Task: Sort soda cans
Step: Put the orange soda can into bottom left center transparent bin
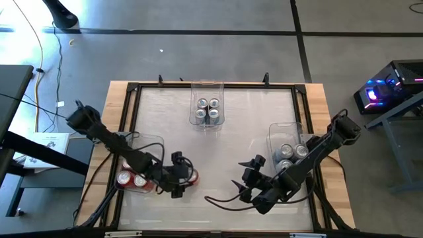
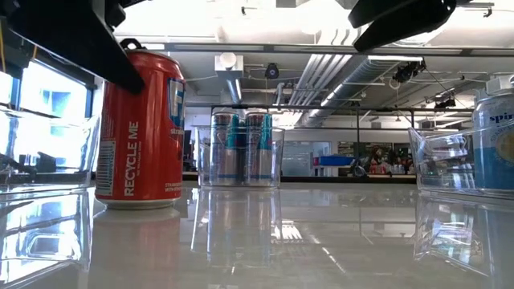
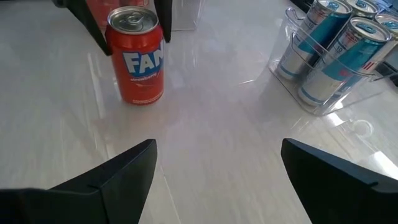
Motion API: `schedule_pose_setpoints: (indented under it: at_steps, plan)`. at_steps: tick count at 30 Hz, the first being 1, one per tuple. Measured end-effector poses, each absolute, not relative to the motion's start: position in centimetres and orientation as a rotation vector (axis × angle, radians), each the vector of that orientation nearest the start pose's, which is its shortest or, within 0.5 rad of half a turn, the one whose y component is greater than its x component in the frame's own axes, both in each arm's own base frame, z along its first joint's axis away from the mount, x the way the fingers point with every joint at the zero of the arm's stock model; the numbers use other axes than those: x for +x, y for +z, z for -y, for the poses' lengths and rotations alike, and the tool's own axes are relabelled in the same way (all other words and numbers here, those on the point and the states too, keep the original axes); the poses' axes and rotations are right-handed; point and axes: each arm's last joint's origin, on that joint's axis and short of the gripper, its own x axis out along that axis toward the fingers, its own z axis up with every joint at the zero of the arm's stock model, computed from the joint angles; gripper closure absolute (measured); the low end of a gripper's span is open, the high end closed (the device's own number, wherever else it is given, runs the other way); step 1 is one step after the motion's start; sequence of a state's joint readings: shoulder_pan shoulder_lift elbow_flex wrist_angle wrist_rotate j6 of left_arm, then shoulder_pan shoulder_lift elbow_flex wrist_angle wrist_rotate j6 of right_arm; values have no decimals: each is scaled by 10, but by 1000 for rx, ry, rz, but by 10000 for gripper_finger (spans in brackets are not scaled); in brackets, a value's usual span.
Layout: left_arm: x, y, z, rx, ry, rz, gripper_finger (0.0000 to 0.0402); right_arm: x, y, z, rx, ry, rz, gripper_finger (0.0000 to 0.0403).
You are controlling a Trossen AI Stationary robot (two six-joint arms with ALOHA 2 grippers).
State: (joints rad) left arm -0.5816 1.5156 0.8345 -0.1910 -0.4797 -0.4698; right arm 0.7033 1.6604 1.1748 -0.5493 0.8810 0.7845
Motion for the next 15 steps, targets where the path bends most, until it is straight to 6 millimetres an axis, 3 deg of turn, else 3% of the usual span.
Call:
schedule_pose_setpoints:
  at_steps: [5, 11, 15]
  plan:
    - [257, 184, 154, -17, 75, -727, 54, 268, 231, -198, 14, -417, -595, 63]
    - [262, 182, 157, -68, 48, -710, 106, 269, 232, -199, 25, -414, -587, 63]
    - [265, 185, 154, -124, 63, -683, 111, 267, 232, -201, 16, -404, -588, 63]
